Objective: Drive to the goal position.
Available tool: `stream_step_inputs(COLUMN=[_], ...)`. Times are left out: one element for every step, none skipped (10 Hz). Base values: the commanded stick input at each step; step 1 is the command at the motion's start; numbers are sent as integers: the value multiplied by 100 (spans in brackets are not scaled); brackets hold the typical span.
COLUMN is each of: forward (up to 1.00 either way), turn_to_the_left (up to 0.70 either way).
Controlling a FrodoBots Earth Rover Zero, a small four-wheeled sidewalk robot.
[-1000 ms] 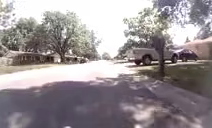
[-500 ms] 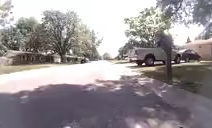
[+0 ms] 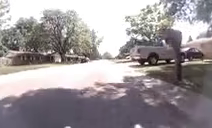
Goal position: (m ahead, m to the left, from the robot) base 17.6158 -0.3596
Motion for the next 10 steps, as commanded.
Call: stream_step_inputs(forward=[70,70,70,70,70,70,70,70,70,70], turn_to_the_left=[0,0,0,0,0,0,0,0,0,0])
